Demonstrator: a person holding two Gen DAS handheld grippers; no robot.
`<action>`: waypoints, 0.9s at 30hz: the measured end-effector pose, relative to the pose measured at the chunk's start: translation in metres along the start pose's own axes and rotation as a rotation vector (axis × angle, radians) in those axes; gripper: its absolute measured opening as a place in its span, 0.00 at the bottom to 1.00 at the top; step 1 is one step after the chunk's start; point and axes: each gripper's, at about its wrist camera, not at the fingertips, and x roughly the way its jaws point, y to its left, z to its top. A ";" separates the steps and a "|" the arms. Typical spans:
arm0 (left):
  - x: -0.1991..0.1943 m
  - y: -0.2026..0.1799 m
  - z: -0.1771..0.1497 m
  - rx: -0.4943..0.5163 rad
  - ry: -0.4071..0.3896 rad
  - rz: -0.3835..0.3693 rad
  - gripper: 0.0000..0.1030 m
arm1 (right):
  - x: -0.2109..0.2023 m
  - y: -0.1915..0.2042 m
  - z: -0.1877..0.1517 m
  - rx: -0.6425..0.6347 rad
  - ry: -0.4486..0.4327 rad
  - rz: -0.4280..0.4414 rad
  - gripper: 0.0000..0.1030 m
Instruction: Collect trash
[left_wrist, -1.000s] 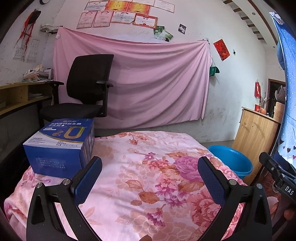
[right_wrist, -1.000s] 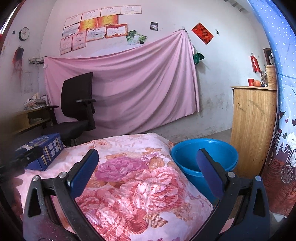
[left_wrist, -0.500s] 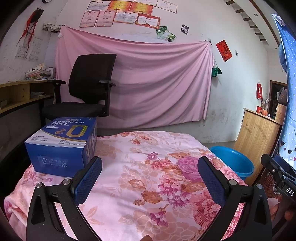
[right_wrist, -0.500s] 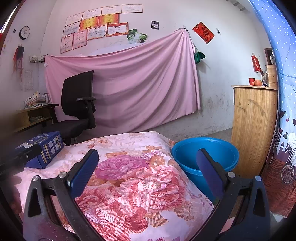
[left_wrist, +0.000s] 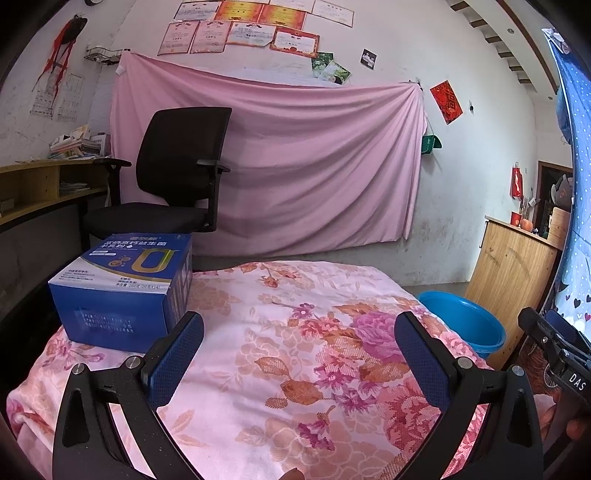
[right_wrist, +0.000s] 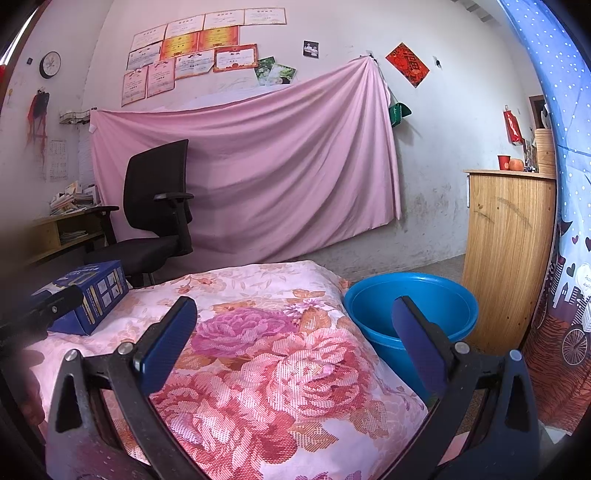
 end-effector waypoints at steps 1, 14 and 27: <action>0.000 -0.001 0.000 0.001 -0.001 0.000 0.98 | 0.000 0.000 0.000 0.002 0.000 0.000 1.00; -0.001 0.001 -0.002 -0.003 -0.005 0.003 0.98 | -0.001 -0.004 -0.001 0.006 0.002 0.007 1.00; -0.003 0.003 -0.002 -0.007 -0.009 0.005 0.98 | -0.001 -0.004 0.000 0.006 0.002 0.008 1.00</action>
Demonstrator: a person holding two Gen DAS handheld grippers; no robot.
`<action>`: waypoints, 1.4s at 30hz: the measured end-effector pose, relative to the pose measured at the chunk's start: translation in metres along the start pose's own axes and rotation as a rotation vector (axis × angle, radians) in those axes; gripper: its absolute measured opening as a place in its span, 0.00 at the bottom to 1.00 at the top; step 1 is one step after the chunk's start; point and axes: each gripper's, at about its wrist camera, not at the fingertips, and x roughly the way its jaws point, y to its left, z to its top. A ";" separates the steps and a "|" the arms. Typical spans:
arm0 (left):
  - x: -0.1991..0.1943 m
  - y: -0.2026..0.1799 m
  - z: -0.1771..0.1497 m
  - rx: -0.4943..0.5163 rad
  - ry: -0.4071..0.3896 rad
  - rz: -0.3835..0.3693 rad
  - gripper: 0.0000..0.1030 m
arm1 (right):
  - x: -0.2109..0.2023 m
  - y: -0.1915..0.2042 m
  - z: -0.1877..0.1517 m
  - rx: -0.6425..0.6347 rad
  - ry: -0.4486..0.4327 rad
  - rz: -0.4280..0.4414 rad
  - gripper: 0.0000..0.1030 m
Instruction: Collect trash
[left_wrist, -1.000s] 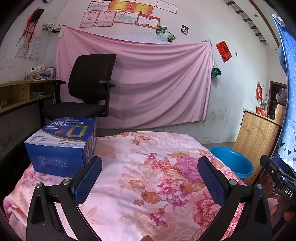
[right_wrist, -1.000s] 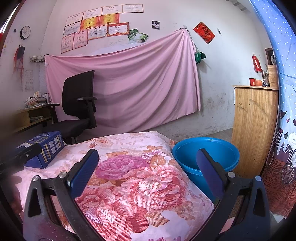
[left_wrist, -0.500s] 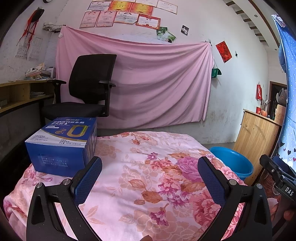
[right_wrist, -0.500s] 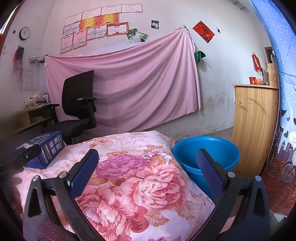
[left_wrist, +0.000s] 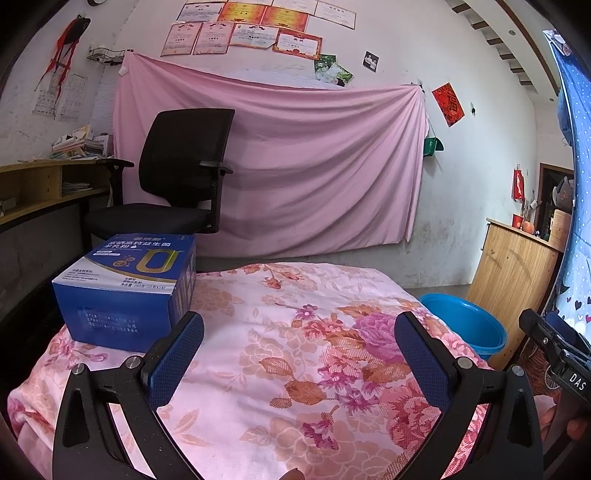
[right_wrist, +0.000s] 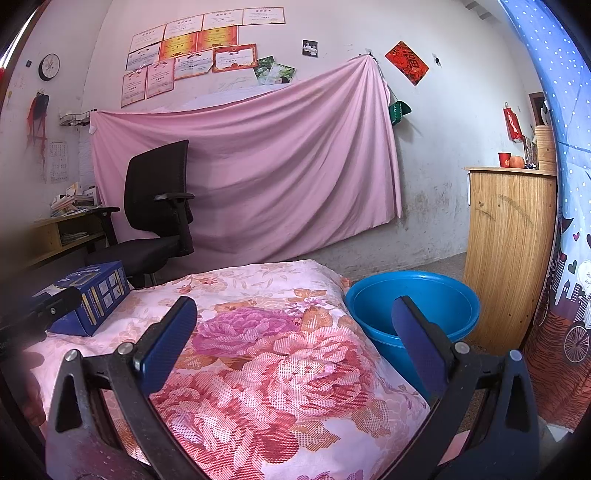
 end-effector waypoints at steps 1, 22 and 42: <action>0.000 0.000 0.000 0.001 0.000 0.001 0.98 | 0.000 0.000 0.000 0.000 0.000 0.000 1.00; 0.000 -0.001 0.000 0.000 -0.002 0.003 0.98 | 0.002 -0.002 -0.001 0.001 0.001 0.005 1.00; -0.003 0.007 -0.001 0.006 -0.028 0.059 0.98 | 0.001 -0.002 -0.002 0.005 -0.002 0.004 1.00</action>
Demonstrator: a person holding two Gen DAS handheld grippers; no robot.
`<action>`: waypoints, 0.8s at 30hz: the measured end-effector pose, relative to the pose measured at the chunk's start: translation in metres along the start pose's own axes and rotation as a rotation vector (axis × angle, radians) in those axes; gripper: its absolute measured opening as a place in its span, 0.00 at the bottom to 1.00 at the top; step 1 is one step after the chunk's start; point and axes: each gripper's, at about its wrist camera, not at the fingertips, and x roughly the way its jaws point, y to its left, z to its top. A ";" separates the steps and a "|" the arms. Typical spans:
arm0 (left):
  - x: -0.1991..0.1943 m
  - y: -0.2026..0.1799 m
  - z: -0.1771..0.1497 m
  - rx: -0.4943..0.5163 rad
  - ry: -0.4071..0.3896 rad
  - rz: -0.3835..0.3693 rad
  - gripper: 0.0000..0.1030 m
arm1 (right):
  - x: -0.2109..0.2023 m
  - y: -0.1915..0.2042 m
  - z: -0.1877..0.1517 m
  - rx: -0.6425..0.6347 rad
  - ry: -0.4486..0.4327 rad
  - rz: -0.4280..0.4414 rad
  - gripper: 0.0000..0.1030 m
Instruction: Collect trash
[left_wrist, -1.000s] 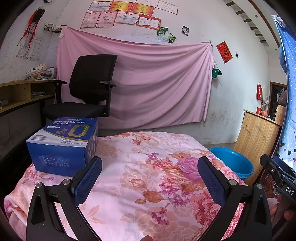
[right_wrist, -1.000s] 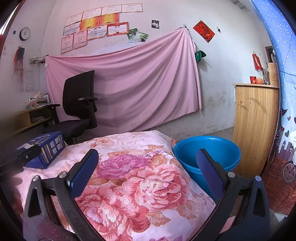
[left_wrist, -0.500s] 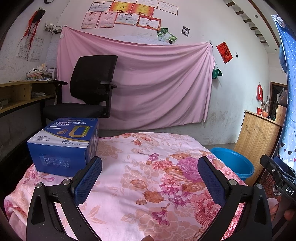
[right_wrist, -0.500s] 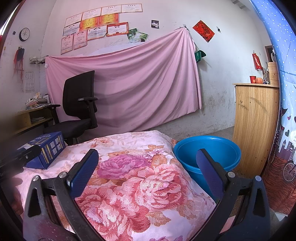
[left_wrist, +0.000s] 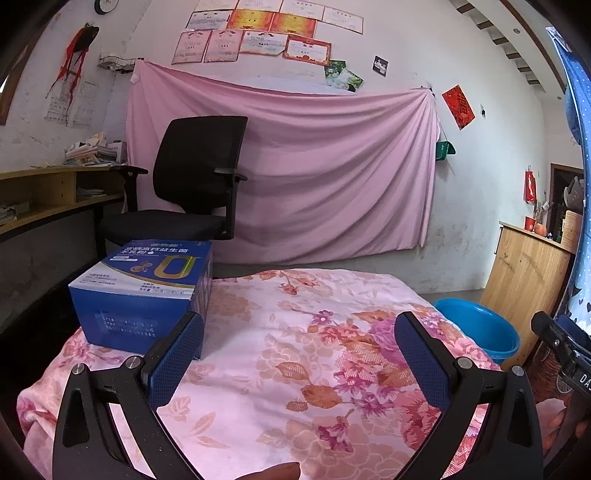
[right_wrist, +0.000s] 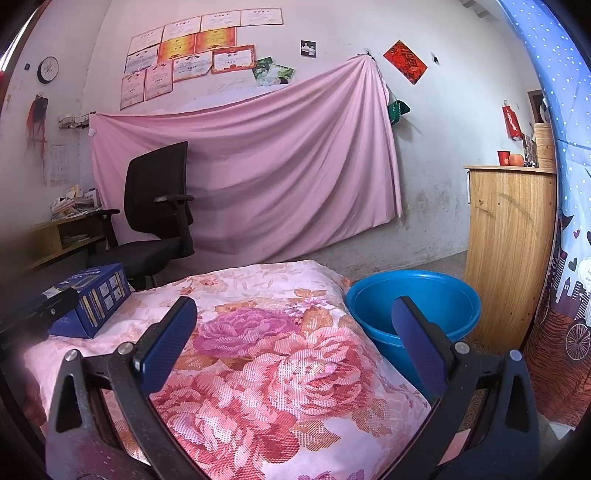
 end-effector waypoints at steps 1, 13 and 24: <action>0.000 0.000 0.000 0.002 0.000 -0.001 0.98 | 0.000 0.000 0.000 -0.001 0.001 0.000 1.00; 0.000 0.001 0.000 0.007 0.003 -0.002 0.98 | 0.001 0.002 0.000 -0.004 0.005 0.001 1.00; 0.005 0.004 -0.001 0.007 0.023 -0.004 0.98 | 0.003 0.001 -0.002 -0.002 0.015 0.008 1.00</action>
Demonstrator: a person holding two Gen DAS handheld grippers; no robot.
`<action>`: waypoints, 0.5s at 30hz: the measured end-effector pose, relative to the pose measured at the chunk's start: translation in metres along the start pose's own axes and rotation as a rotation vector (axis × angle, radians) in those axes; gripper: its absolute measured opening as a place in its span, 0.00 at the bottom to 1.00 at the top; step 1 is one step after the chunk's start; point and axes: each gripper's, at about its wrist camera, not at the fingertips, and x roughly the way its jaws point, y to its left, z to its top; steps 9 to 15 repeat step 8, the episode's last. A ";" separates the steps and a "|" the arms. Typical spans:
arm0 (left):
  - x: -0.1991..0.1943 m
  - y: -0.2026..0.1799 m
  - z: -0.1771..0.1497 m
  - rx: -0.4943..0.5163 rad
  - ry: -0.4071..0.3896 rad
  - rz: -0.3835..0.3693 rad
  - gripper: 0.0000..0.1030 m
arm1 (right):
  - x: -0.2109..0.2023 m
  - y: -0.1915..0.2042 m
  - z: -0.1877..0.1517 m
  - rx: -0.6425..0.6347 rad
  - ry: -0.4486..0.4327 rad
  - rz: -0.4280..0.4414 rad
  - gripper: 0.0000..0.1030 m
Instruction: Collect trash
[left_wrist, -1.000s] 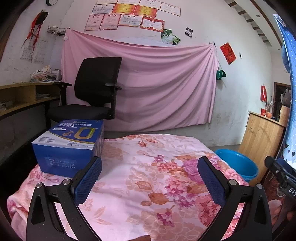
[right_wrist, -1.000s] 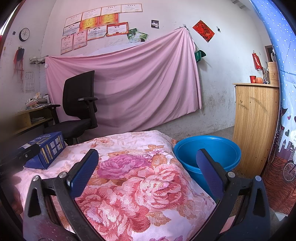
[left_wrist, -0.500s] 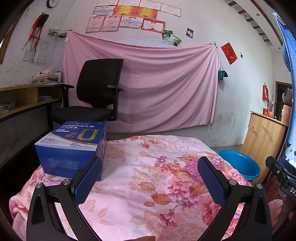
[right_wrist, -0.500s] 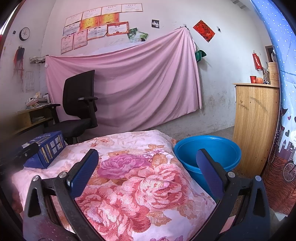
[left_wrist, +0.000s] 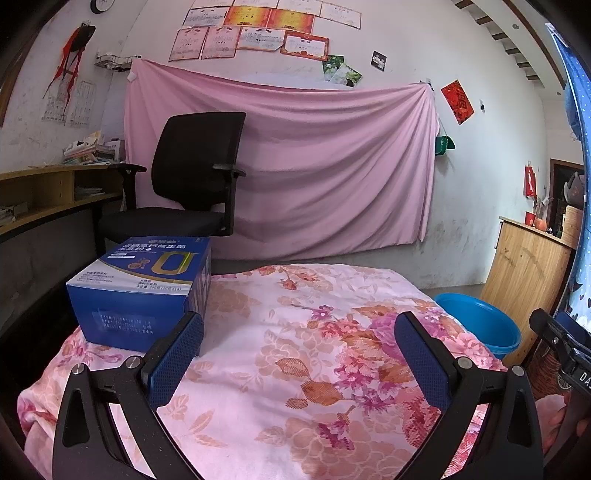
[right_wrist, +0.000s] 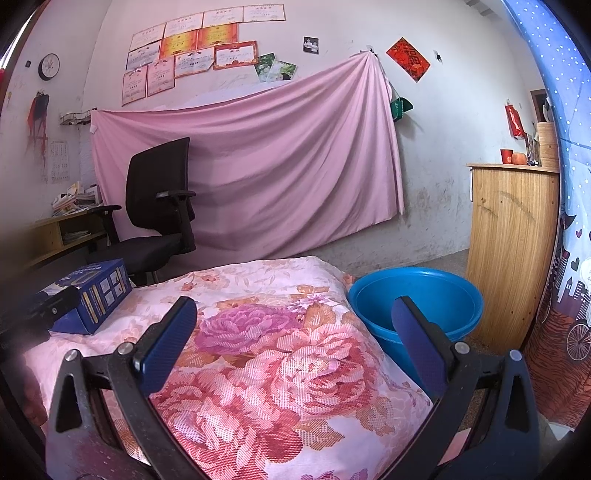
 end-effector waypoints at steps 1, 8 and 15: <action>0.001 0.000 0.000 0.001 0.003 0.001 0.98 | 0.000 -0.001 0.000 0.001 0.002 0.000 1.00; 0.008 0.001 0.000 0.004 0.020 0.000 0.98 | 0.000 -0.003 0.000 -0.001 0.009 -0.002 1.00; 0.008 0.001 0.000 0.004 0.020 0.000 0.98 | 0.000 -0.003 0.000 -0.001 0.009 -0.002 1.00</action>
